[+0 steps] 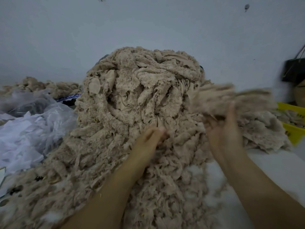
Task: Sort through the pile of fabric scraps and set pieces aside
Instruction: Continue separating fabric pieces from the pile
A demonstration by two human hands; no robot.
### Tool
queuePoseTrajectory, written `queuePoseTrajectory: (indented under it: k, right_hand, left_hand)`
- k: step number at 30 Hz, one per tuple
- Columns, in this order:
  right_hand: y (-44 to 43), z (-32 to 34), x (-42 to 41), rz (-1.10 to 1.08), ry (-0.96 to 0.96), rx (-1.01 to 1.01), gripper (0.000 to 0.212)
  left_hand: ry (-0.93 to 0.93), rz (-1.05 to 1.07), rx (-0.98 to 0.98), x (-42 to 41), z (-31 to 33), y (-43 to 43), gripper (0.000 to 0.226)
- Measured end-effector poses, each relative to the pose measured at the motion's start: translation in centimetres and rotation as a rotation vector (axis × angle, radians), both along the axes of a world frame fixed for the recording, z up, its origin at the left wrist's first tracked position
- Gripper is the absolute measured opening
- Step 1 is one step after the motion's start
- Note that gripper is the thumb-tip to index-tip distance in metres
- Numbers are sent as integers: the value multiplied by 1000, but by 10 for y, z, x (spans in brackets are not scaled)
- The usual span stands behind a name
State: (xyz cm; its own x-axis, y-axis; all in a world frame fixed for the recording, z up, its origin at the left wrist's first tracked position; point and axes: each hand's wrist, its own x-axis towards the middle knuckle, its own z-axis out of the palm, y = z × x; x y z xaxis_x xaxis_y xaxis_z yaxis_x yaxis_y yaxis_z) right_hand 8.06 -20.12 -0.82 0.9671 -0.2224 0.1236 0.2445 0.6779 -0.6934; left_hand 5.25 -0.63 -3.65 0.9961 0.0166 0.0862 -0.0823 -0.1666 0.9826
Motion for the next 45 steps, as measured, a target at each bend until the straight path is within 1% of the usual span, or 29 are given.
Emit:
queuePoseTrajectory:
  k: [1,2,3,4,5,7,8,9,10,11,12,13,14,15,18,20,21,23,25,26,28,29,31,32,36,38,40,42,45]
  right_hand:
    - [-7,-1,3,-37,32,26,61]
    - [-8,-4,4,-65,100,-95,62]
    - [-5,-9,3,-75,175,-320,54]
    - [0,-15,2,-83,225,-573,41]
    - [6,-21,0,-99,220,-808,31]
    - [15,-29,0,-112,95,-1173,17]
    - [18,-32,0,-55,42,-1328,21]
    - [20,-35,0,7,18,-1484,30]
    - [22,-37,0,72,26,-1620,35]
    - [23,-39,1,108,30,-1749,31]
    - [24,-40,0,108,28,-1838,18]
    - [25,-38,-1,91,14,-1856,2]
    - [25,-38,-2,33,-30,-1799,13]
    - [24,-36,-2,-23,-51,-1662,18]
    - [19,-23,-10,-167,-132,-1143,18]
    - [21,-18,-17,-163,-186,-957,21]
    - [24,-16,-20,-146,-212,-918,22]
    - [30,-15,-23,-116,-280,-897,28]
    - [34,-15,-26,-91,-326,-942,30]
    - [36,-16,-26,-74,-339,-975,28]
    - [39,-17,-27,-49,-358,-1060,23]
    - [40,-17,-27,-46,-356,-1100,23]
    - [40,-17,-27,-67,-327,-1138,23]
    - [40,-17,-26,-93,-304,-1142,21]
    - [33,-18,-20,-171,-169,-1120,10]
    - [29,-21,-16,-203,-109,-1135,12]
    - [26,-24,-11,-227,-54,-1121,15]
    - [24,-25,-6,-253,16,-1090,15]
    - [13,-26,4,-261,160,-926,23]
  left_hand:
    - [-21,-13,116,-2,-2,0,24]
    - [-31,-32,198,-1,-4,0,17]
    - [-43,-62,268,-1,-6,0,13]
    - [-52,-98,346,0,-7,0,16]
    - [-58,-128,426,1,-8,0,23]
    - [-69,-141,578,4,-10,2,41]
    - [-66,-131,636,4,-12,2,47]
    - [-66,-114,684,5,-12,3,49]
    - [-59,-97,721,6,-13,4,46]
    - [-56,-80,739,6,-13,3,37]
    - [-56,-59,731,7,-14,3,22]
    - [-56,-31,690,7,-14,4,8]
    - [-63,5,637,7,-14,5,8]
    - [-79,48,573,7,-14,6,14]
    - [-164,187,393,6,-8,7,18]
    - [-145,187,155,2,-4,5,32]
    - [-89,127,4,0,-1,2,41]
    - [26,-18,-148,-1,0,-2,59]
    - [59,-131,-124,-3,-4,-2,73]
    - [32,-173,-79,-3,-5,-2,74]
    - [-54,-223,59,-5,-4,-1,66]
    - [-82,-227,98,-7,-3,-1,54]
    - [-112,-175,92,-7,-1,-2,26]
    - [-124,-126,77,-7,-1,-2,21]
    - [-99,38,7,-5,-1,-1,38]
    - [-54,43,-85,-5,2,0,46]
    - [-1,23,-283,-6,5,1,48]
    - [-1,2,-483,-5,9,5,52]
    - [-28,32,-708,-2,13,16,61]
